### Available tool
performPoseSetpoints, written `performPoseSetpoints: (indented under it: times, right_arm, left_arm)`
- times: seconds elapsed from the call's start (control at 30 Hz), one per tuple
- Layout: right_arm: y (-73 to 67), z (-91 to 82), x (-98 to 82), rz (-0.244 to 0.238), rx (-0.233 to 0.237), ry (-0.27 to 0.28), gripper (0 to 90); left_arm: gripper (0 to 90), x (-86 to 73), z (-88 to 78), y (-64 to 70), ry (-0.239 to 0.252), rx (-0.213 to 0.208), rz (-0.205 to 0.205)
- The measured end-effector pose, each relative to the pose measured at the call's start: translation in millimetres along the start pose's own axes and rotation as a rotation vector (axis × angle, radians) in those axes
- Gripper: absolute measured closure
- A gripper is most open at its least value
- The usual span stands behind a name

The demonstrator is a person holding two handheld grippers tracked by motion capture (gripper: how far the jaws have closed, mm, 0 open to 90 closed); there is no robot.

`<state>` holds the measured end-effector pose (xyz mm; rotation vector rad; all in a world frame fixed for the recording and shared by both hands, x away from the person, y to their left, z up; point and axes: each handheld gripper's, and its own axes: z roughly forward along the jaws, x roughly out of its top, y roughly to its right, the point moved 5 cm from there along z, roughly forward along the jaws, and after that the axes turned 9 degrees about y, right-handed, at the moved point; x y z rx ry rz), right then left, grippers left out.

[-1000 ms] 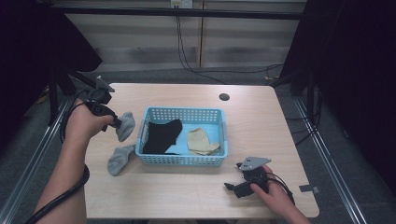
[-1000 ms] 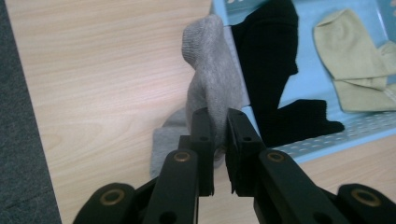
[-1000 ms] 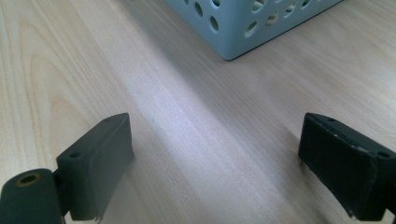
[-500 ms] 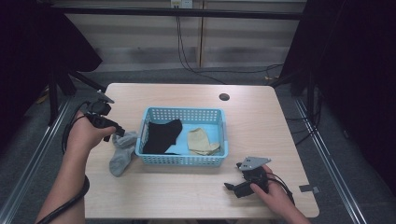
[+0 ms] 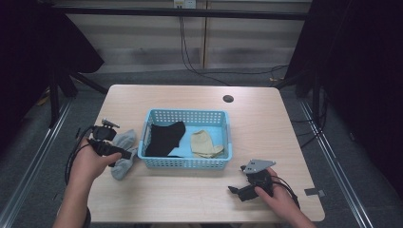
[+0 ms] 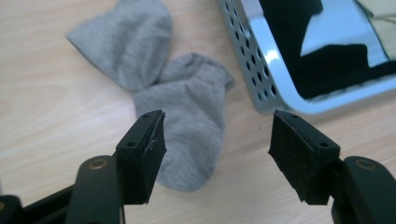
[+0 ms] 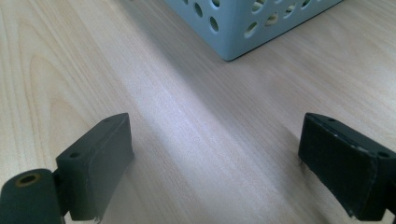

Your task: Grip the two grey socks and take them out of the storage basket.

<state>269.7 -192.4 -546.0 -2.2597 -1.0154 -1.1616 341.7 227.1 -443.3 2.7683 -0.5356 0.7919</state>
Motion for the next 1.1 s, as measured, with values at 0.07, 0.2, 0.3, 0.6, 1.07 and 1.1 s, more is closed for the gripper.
performPoseSetpoints:
  times: [0.07, 0.2, 0.3, 0.6, 1.07, 1.1]
  right_arm:
    - [-0.1, 0.0, 0.0, 0.002, 0.000, 0.000, 9.5]
    - [-0.1, 0.0, 0.0, 0.001, 0.000, 0.000, 9.5]
    - [0.0, 0.0, 0.0, 0.000, 0.000, 0.000, 9.5]
    - [0.0, 0.0, 0.0, 0.000, 0.000, 0.000, 9.5]
    - [-0.1, 0.0, 0.0, 0.001, 0.000, 0.000, 9.5]
    - [0.0, 0.0, 0.0, 0.000, 0.000, 0.000, 9.5]
  left_arm:
    - [35.0, -9.6, 3.8, 2.3, -0.008, -0.001, 0.009]
    - [34.6, -26.2, 10.7, 8.2, -0.001, -0.024, -0.003]
    - [34.5, -37.4, 16.7, 11.5, 0.006, -0.026, -0.005]
    - [33.4, -51.2, 23.3, 18.5, 0.030, -0.013, 0.022]
    - [27.4, -69.4, 39.3, 34.8, 0.040, -0.049, 0.090]
    - [27.5, -69.1, 39.0, 34.7, 0.042, -0.046, 0.088]
